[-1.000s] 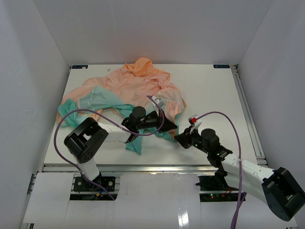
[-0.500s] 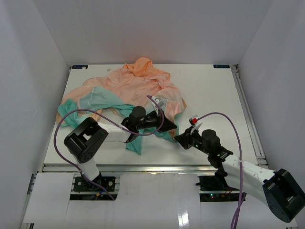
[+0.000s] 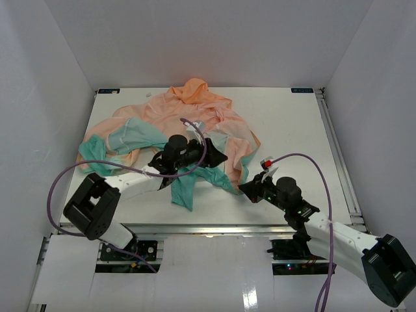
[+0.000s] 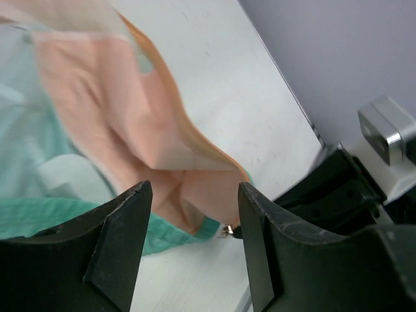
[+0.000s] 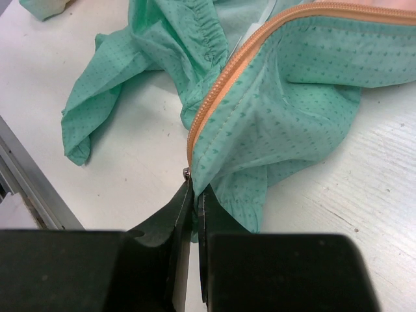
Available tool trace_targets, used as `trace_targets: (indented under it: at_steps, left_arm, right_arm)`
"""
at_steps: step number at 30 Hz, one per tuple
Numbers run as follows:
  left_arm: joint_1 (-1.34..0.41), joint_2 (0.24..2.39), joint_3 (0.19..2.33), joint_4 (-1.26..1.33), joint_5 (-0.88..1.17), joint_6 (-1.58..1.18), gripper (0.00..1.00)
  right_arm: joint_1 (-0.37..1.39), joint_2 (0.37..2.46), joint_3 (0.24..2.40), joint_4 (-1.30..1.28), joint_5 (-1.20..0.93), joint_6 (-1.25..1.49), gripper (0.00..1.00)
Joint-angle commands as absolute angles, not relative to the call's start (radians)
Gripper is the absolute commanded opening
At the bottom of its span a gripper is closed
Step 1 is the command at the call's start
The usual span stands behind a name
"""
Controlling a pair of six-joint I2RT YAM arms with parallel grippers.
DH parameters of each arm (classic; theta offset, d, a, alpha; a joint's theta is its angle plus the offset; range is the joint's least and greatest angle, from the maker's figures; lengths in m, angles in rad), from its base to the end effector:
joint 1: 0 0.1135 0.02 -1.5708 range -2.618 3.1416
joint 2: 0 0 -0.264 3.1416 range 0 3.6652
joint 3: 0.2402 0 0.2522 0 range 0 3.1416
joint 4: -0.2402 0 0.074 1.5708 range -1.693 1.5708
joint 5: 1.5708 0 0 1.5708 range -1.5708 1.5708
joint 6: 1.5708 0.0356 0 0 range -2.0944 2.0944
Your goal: Zip up the jacket
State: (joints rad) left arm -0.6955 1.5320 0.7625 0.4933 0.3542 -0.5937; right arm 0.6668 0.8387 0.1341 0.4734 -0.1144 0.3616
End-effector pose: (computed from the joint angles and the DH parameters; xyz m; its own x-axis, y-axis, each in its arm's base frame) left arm 0.2460 -0.2214 0.2207 -0.6531 -0.1384 -0.7446 0.5934 0.5174 -0.6166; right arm 0.1354 0.1117 0.1718 -0.4167 0.1193 -0.9012 -0.5927 0.7160 0.3688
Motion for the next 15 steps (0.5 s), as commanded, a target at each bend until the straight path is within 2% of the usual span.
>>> trace_targets:
  at_steps: [1,5,10,15]
  left_arm:
    - [-0.581,1.368,0.768,0.228,0.179,-0.632,0.66]
    - [-0.464,1.297,0.862,0.010,0.047,-0.598,0.70]
    - [-0.095,1.319,0.970,-0.200,-0.036,-0.585,0.71]
    - [0.290,1.413,0.954,-0.155,0.256,-0.634,0.67]
  right_arm:
    - [0.663,0.816,0.154,0.496,-0.095,0.393,0.08]
    - [0.664,0.822,0.156,0.512,-0.123,0.399,0.08]
    - [0.665,0.802,0.147,0.520,-0.134,0.401,0.08]
    - [0.664,0.775,0.157,0.526,-0.163,0.408,0.08]
